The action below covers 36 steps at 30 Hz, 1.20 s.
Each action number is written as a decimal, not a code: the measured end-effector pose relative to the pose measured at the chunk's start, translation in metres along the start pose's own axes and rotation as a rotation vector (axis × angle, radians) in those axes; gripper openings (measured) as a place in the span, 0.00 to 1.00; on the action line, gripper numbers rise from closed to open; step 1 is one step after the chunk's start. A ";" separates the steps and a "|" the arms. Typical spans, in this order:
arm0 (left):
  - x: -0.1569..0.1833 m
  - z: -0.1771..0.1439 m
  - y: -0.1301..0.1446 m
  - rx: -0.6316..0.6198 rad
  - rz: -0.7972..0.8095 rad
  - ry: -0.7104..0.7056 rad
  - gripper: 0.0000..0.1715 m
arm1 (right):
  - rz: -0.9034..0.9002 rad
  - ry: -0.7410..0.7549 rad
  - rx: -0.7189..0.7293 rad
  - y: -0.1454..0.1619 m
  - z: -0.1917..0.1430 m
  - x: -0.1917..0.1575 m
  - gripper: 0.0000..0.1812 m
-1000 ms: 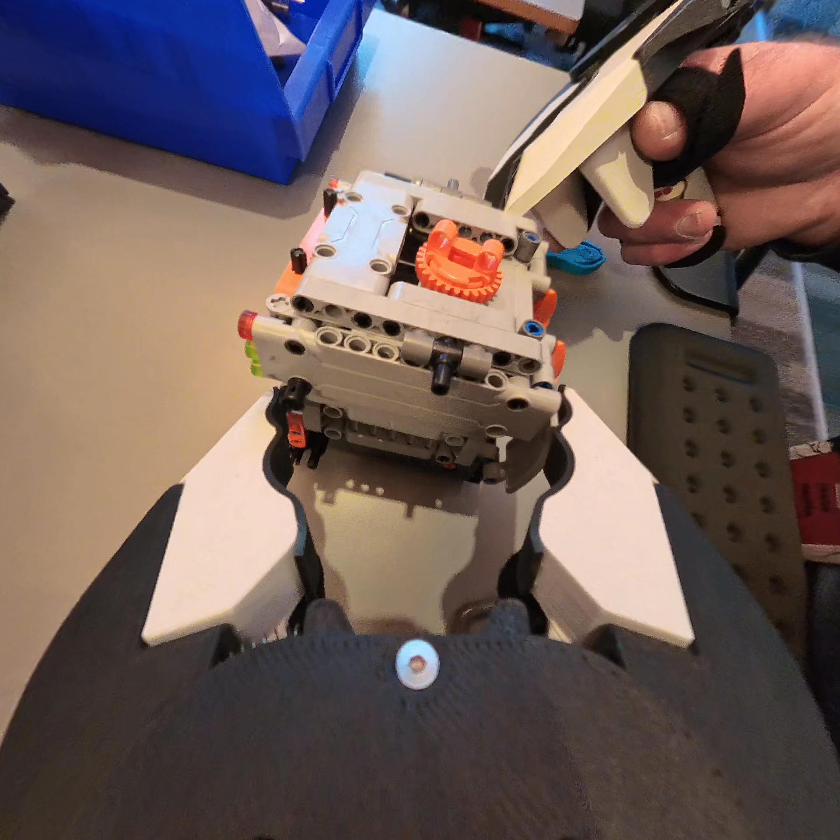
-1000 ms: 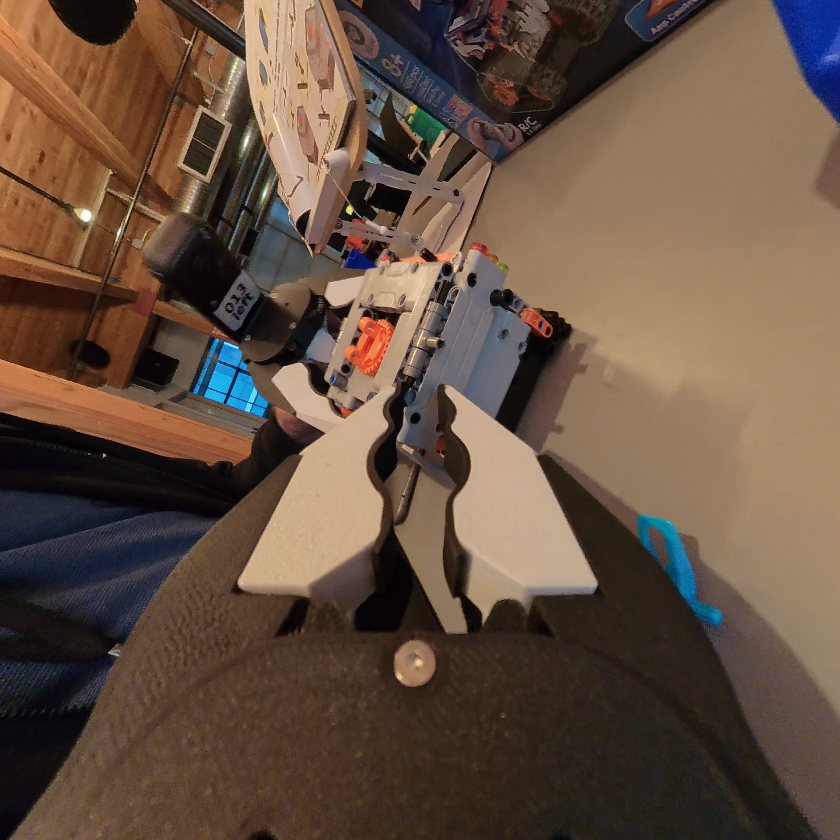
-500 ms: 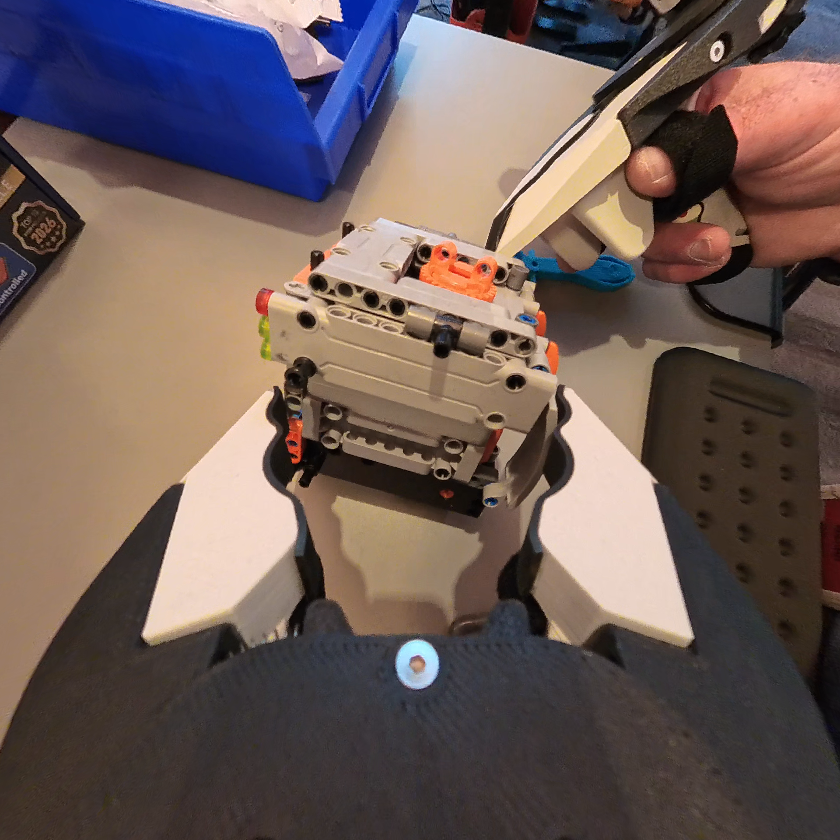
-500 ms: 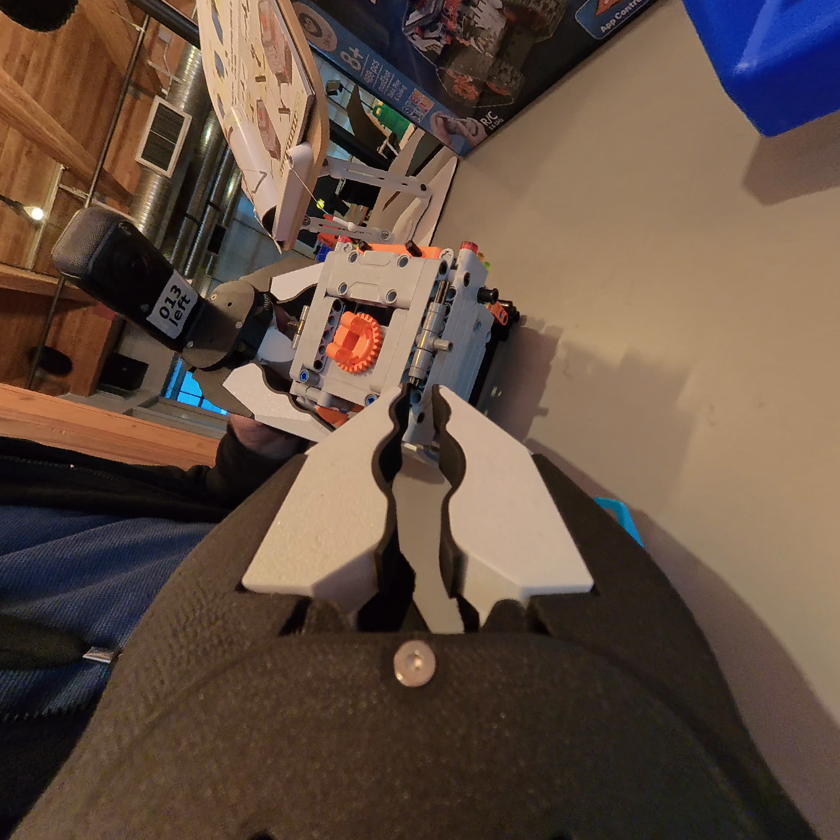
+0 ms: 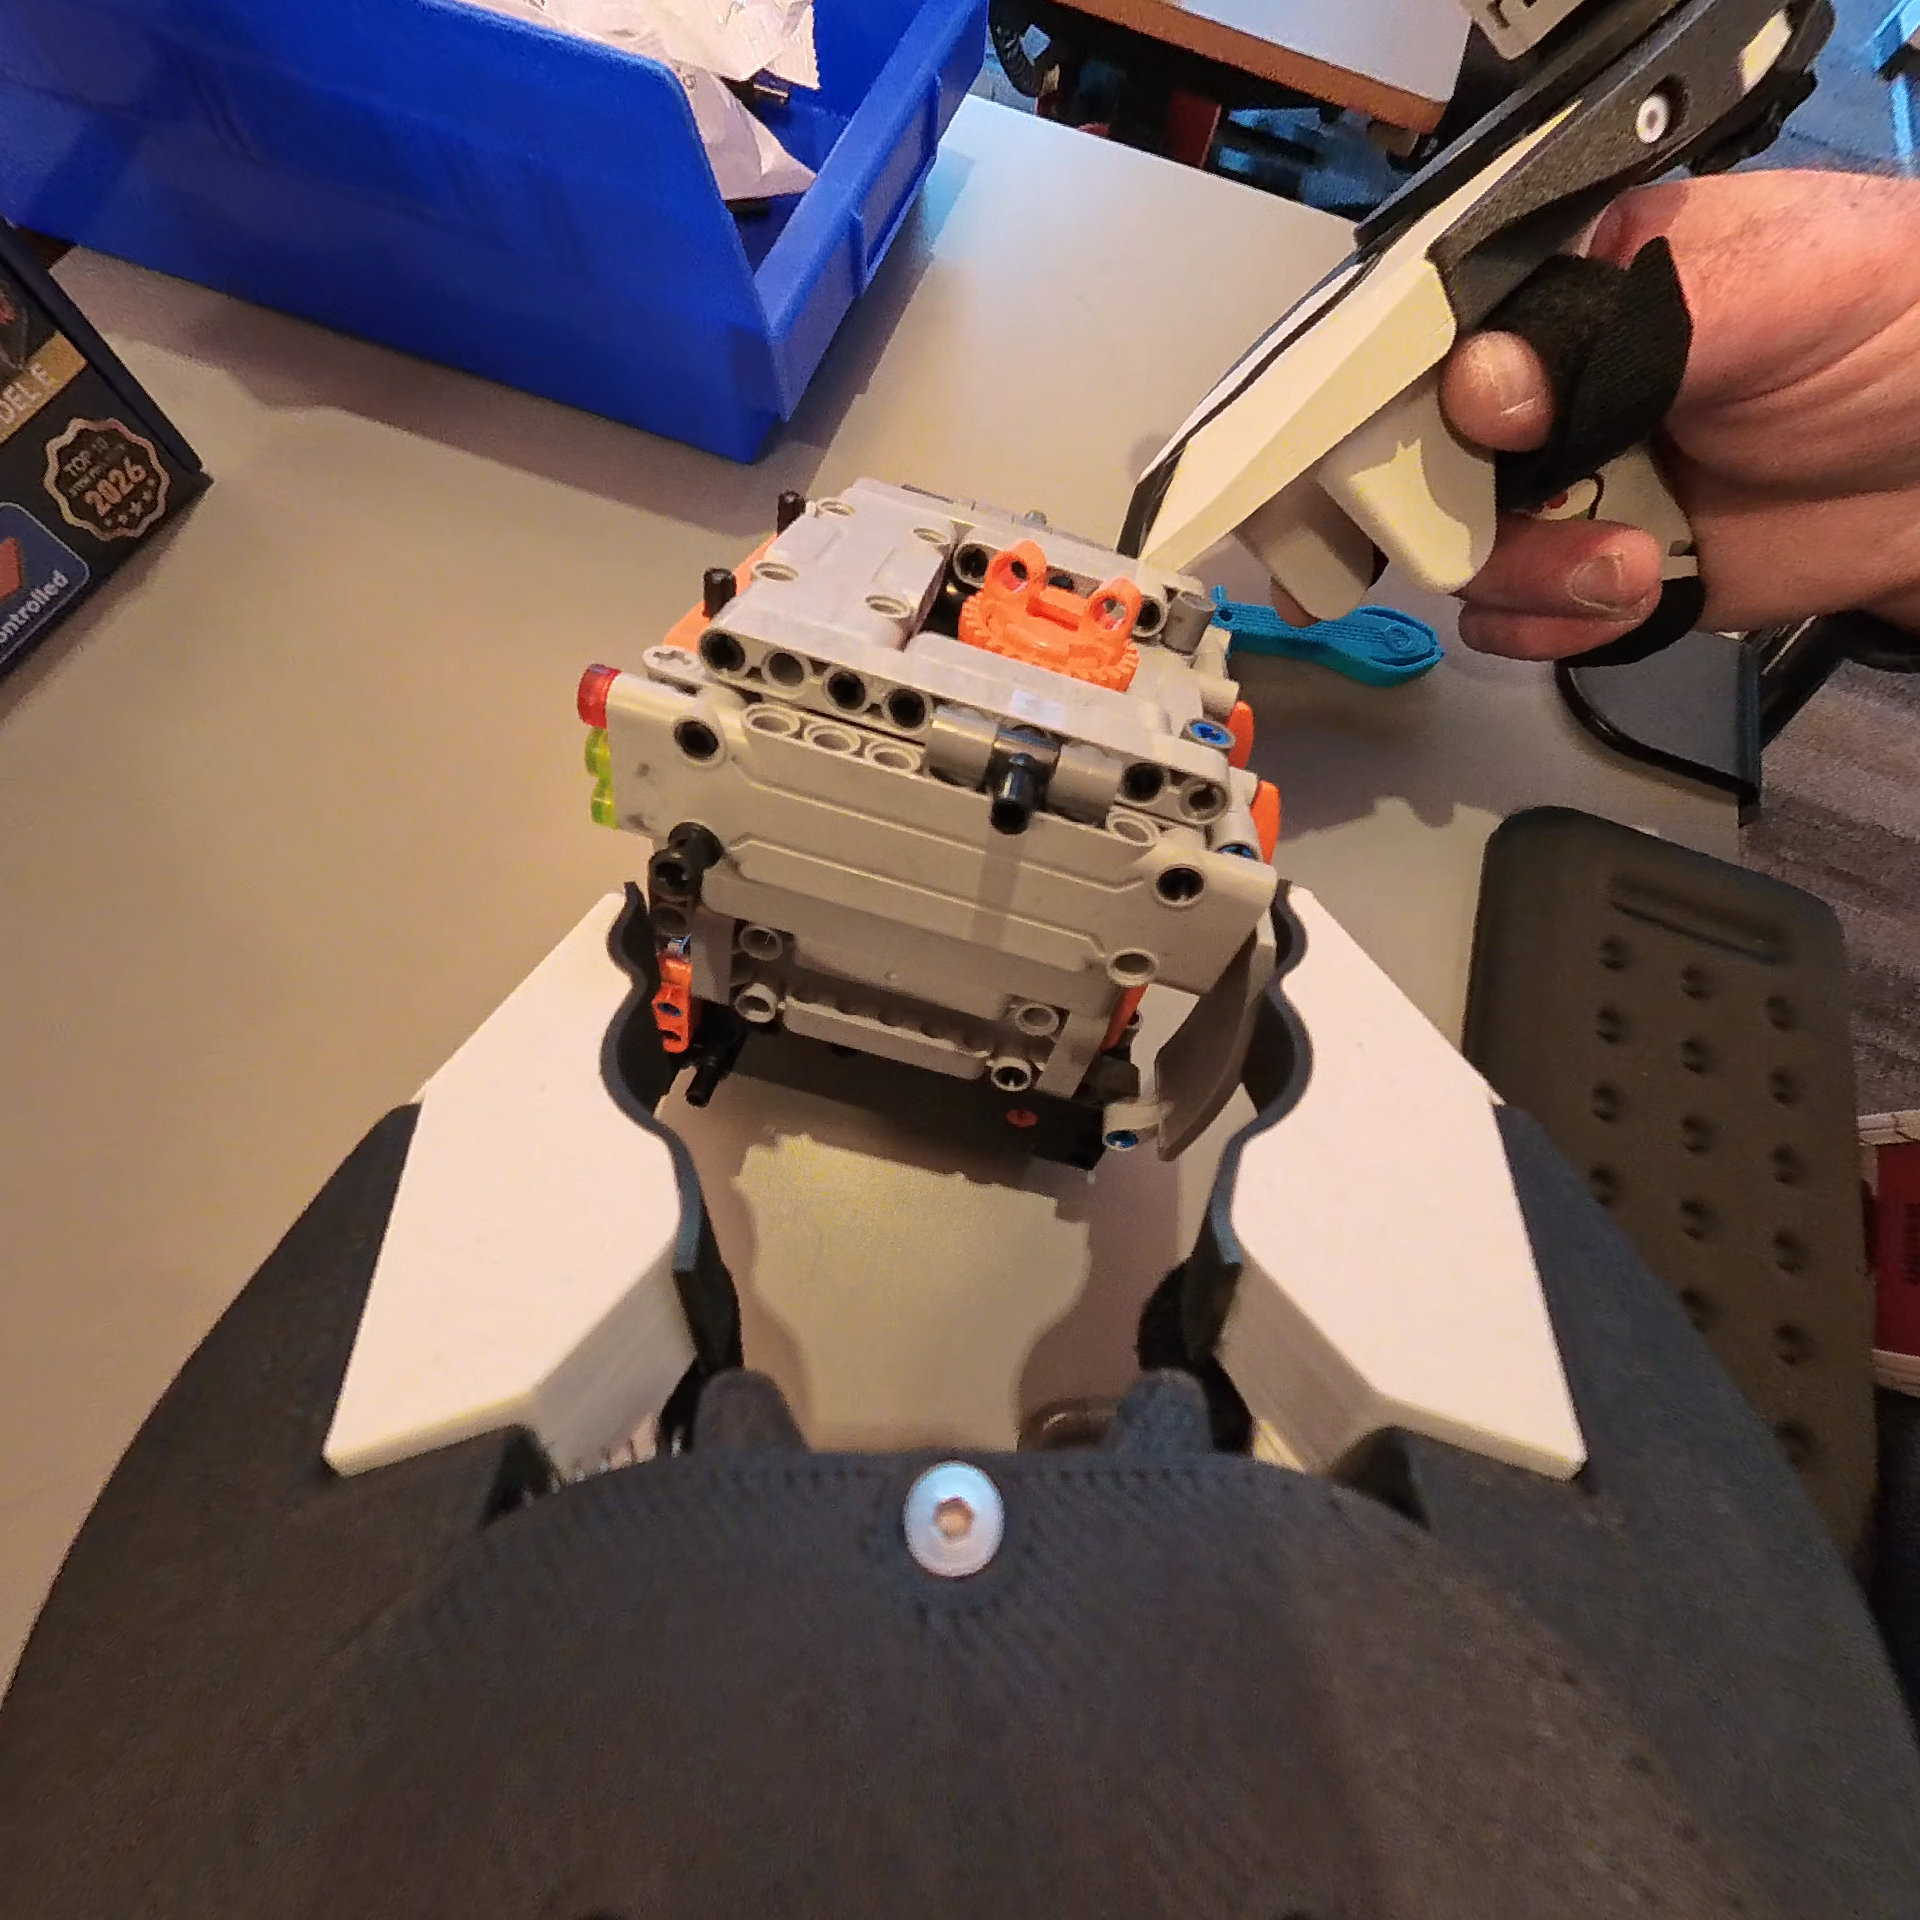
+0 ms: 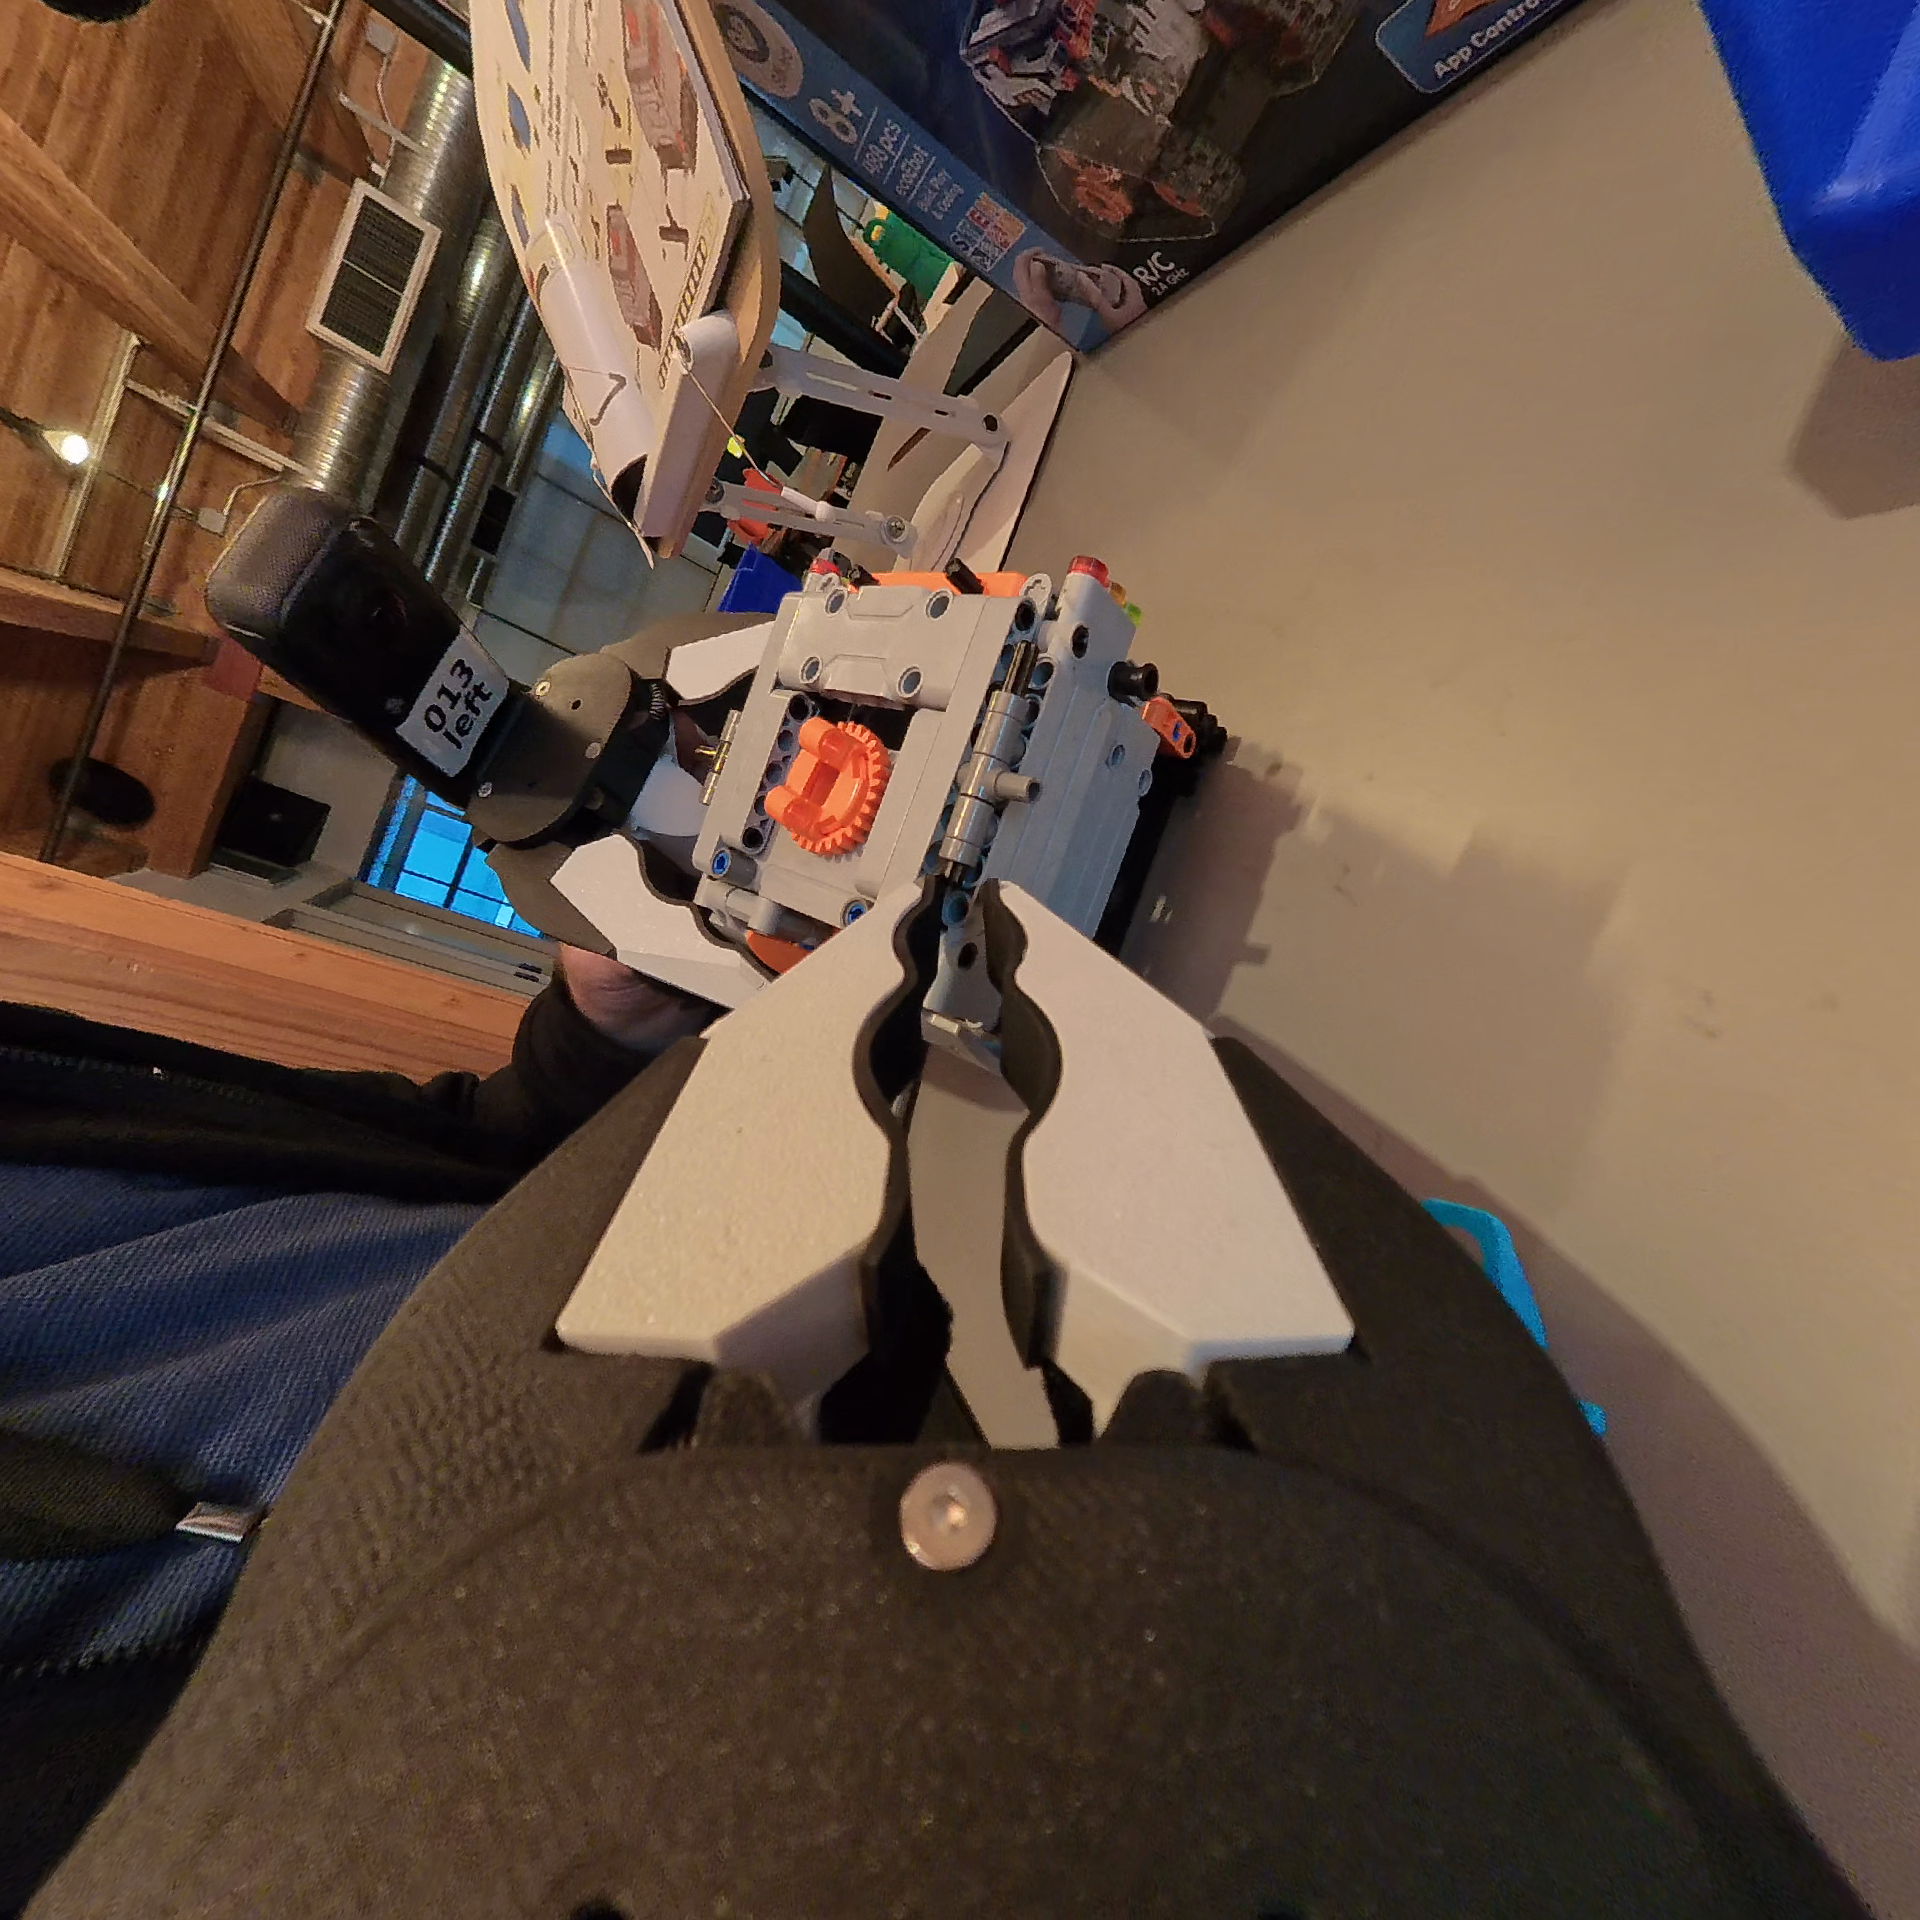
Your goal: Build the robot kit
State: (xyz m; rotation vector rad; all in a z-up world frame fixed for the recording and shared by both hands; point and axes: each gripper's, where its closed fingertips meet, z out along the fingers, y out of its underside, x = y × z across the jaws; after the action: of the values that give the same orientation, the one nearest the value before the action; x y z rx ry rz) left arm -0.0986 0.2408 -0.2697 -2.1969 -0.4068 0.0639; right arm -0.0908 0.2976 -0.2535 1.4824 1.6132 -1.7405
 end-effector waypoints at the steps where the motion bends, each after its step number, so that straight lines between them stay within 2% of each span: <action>1: 0.000 0.000 0.000 0.003 -0.001 0.003 0.66 | -0.002 -0.001 0.000 0.000 0.001 -0.001 0.02; 7: -0.002 -0.003 0.009 0.032 -0.009 0.057 0.66 | -0.029 -0.016 -0.007 0.002 0.009 -0.013 0.03; 12: -0.005 -0.007 0.028 0.032 -0.018 0.123 0.66 | -0.045 -0.037 -0.043 0.010 0.022 -0.026 0.06; 17: -0.009 -0.017 0.035 0.055 -0.044 0.182 0.65 | -0.076 -0.040 -0.092 0.021 0.030 -0.034 0.06; 19: -0.015 -0.023 0.038 0.047 -0.045 0.166 0.67 | -0.083 -0.061 -0.114 0.028 0.033 -0.039 0.09; 23: -0.021 -0.039 0.042 0.068 -0.095 0.152 0.64 | -0.084 -0.087 -0.126 0.036 0.035 -0.044 0.10; 29: -0.013 -0.052 0.050 0.062 -0.117 0.101 0.59 | -0.147 -0.048 -0.112 0.038 0.030 -0.039 0.12; 34: 0.000 -0.054 0.045 0.094 -0.150 0.075 0.52 | -0.197 -0.036 -0.136 0.043 0.032 -0.039 0.12; 36: 0.008 -0.049 0.052 0.048 -0.128 0.092 0.50 | -0.204 -0.054 -0.141 0.045 0.037 -0.043 0.12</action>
State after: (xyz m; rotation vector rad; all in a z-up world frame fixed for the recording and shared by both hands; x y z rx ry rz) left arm -0.0678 0.1763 -0.2793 -2.1131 -0.4875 -0.0954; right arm -0.0537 0.2354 -0.2480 1.2330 1.8732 -1.7130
